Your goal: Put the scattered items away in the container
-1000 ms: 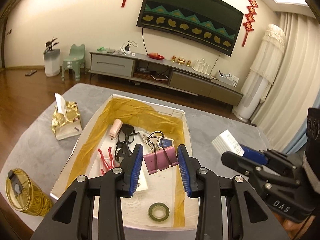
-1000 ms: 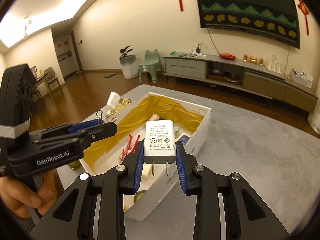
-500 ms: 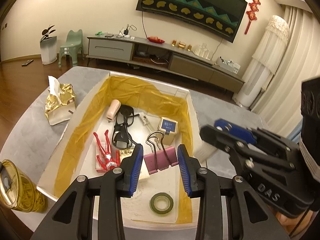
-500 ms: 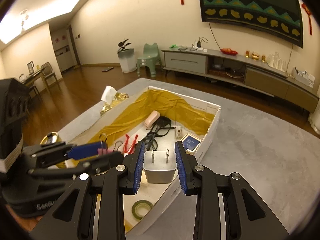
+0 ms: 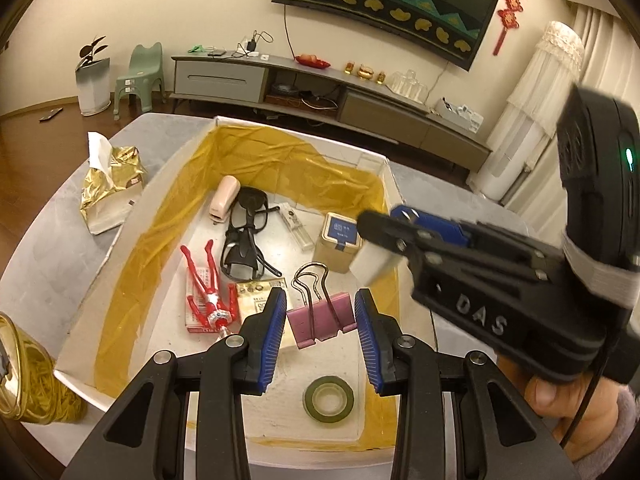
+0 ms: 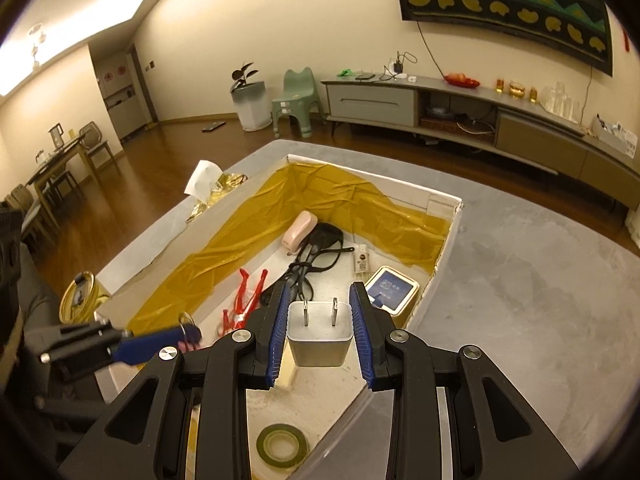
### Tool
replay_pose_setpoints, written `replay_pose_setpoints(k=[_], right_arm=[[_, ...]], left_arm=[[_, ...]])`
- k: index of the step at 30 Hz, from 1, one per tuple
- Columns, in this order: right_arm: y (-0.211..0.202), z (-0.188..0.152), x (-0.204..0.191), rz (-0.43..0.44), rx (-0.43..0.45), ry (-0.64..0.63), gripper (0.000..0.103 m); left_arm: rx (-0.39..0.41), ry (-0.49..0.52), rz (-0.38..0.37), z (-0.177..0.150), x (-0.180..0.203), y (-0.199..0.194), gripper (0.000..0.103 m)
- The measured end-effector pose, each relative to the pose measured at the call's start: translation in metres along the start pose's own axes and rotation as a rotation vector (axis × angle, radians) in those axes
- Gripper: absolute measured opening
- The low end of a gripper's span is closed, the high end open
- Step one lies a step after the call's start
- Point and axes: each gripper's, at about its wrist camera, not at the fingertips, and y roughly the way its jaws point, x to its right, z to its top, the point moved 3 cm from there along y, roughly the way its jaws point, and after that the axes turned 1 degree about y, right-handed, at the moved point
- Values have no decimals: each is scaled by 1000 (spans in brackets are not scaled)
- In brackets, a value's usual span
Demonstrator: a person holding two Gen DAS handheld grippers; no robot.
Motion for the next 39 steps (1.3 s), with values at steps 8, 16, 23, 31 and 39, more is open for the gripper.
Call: replay_pose_setpoints(k=[8, 16, 23, 31, 39], right_arm=[[8, 1, 2, 26, -19, 6, 33], [-4, 6, 11, 47, -1, 65, 43], [-28, 8, 13, 61, 25, 89, 43], [-52, -3, -11, 85, -18, -7, 46], [-81, -38, -48, -86, -158, -284, 57]], left_arm=[[-50, 29, -22, -5, 12, 15, 37], [-57, -12, -28, -3, 4, 9, 39], [-7, -54, -6, 8, -16, -12, 39], [18, 34, 51, 6, -4, -30, 39], [-16, 97, 109, -4, 3, -38, 57]])
